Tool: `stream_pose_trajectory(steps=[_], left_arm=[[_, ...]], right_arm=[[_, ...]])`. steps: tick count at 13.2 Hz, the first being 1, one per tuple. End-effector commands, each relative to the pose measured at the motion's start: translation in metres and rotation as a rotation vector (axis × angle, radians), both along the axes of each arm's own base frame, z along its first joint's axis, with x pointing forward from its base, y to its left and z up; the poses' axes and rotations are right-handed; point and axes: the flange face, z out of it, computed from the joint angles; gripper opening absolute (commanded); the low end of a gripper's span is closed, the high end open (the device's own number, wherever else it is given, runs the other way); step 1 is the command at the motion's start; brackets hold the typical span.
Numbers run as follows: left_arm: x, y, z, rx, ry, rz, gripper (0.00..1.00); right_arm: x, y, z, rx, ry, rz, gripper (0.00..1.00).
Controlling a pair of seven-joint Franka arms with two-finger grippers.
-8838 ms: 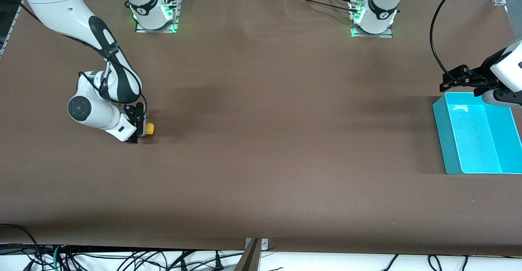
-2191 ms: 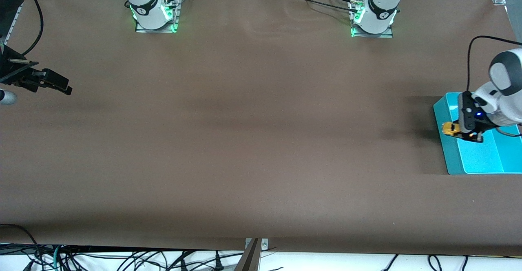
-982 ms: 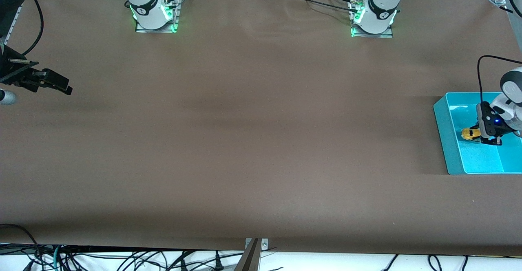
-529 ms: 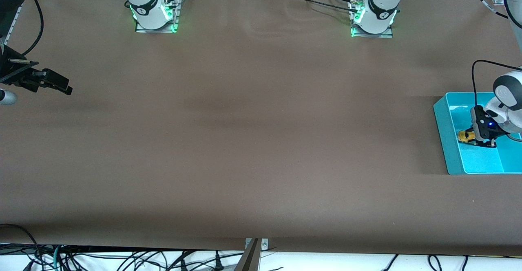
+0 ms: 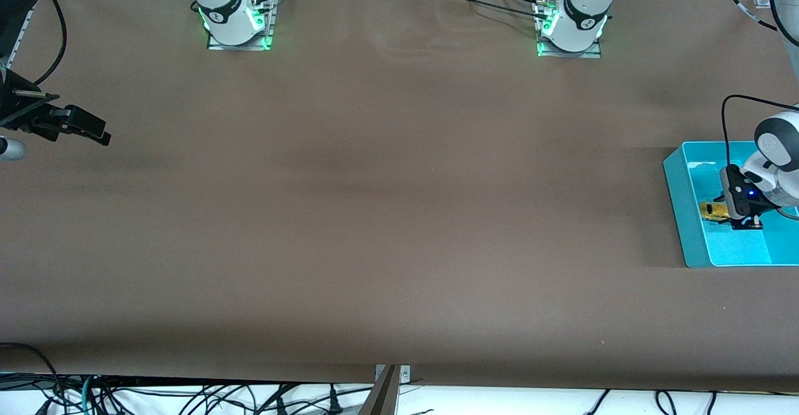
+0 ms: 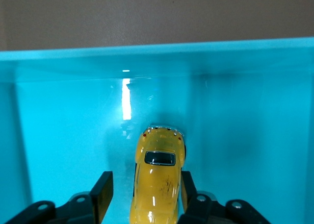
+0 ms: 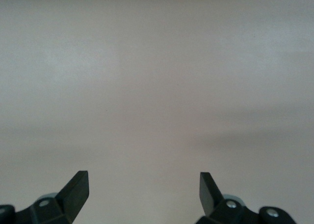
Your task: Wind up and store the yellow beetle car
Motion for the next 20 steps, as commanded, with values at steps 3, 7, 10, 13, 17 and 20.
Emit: stream_pose_trajectory(steps=[3,7,10,13,17,20], left_arm=[[0.004,-0.028,0.067,-0.034,0.049,0.108,0.88],[0.003,-0.073,0.131,-0.046,0.123,0.325,1.0],[0.01,-0.121,0.175,-0.1,0.183,0.564,1.0],[0.02,-0.166,0.219,-0.131,0.244,0.78,1.0],[0.01,-0.245,0.3,-0.118,0.187,1.096,1.0],[-0.01,-0.294,0.355,-0.107,0.114,1.301,1.0]], right_arm=[[-0.007,0.001,0.004,0.016,0.002,-0.01,1.0],[-0.007,0.0,0.004,0.014,0.002,-0.011,1.0],[-0.007,0.0,0.004,0.014,0.002,-0.011,1.0],[-0.007,0.0,0.004,0.014,0.002,-0.011,1.0],[-0.007,0.0,0.004,0.014,0.004,-0.01,1.0],[-0.007,-0.001,0.004,0.014,0.004,-0.01,1.0]])
